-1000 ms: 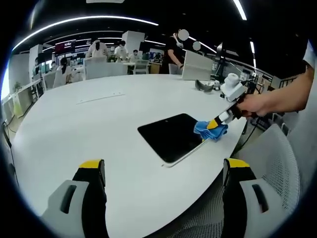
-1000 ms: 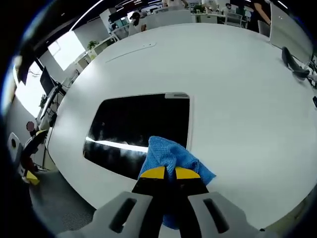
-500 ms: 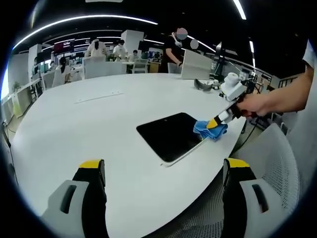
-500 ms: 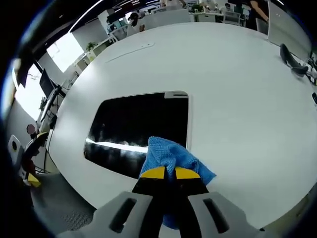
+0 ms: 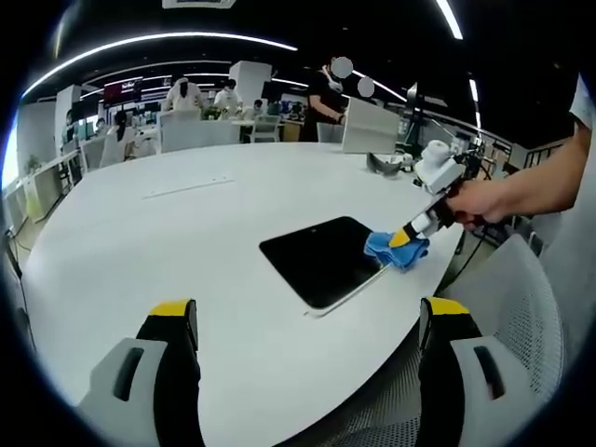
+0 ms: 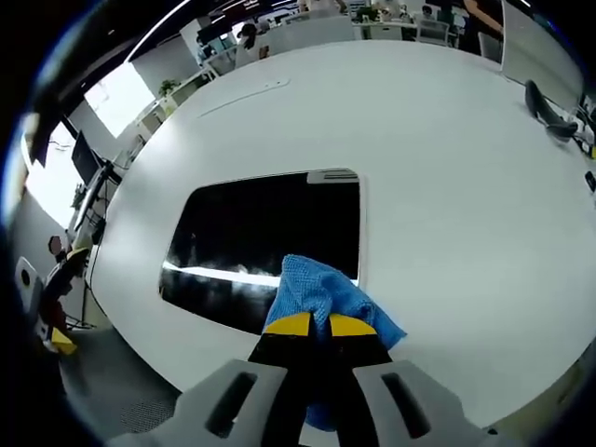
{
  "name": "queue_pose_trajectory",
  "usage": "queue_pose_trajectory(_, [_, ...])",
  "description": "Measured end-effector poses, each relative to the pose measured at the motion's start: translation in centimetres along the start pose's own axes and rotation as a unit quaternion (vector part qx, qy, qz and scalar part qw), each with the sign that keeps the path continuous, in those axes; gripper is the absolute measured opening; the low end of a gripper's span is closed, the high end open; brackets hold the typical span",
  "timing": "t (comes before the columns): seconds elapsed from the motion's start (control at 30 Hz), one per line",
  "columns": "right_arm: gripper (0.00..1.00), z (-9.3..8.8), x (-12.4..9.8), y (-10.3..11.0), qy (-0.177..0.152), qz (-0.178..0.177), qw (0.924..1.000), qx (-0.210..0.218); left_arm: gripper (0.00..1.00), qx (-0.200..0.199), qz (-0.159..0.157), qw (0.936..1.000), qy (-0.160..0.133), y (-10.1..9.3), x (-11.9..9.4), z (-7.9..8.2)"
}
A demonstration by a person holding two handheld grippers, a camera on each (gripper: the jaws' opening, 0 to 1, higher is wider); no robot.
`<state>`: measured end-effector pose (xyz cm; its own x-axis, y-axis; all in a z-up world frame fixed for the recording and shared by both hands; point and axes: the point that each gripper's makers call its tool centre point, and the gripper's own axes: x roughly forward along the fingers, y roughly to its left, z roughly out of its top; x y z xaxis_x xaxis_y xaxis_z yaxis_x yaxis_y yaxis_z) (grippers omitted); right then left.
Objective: Wipe the mirror surface with the cleaning cloth until all visible marks leave the cleaned area.
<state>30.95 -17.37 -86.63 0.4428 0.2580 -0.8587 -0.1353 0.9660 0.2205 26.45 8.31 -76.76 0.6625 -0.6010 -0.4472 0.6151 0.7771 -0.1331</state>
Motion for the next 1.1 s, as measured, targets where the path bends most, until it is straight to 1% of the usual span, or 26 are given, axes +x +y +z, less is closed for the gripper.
queue_pose_trajectory(0.17, [0.0,-0.1,0.1,0.4,0.001,0.003,0.9999,0.011,0.99,0.001,0.001,1.0,-0.002,0.1,0.0,0.1])
queue_pose_trajectory(0.27, [0.0,0.0,0.3,1.0,0.002,0.006,0.9999,0.01,0.99,-0.002,0.001,1.0,-0.002,0.2,0.0,0.0])
queue_pose_trajectory(0.9, [0.0,0.1,1.6,6.0,0.01,0.033,0.9994,-0.01,0.99,-0.005,-0.001,1.0,-0.007,0.0,-0.1,0.1])
queue_pose_trajectory(1.1, [0.0,0.3,2.0,7.4,0.011,0.039,0.9991,-0.01,0.99,-0.005,-0.003,1.0,-0.006,-0.1,-0.1,0.1])
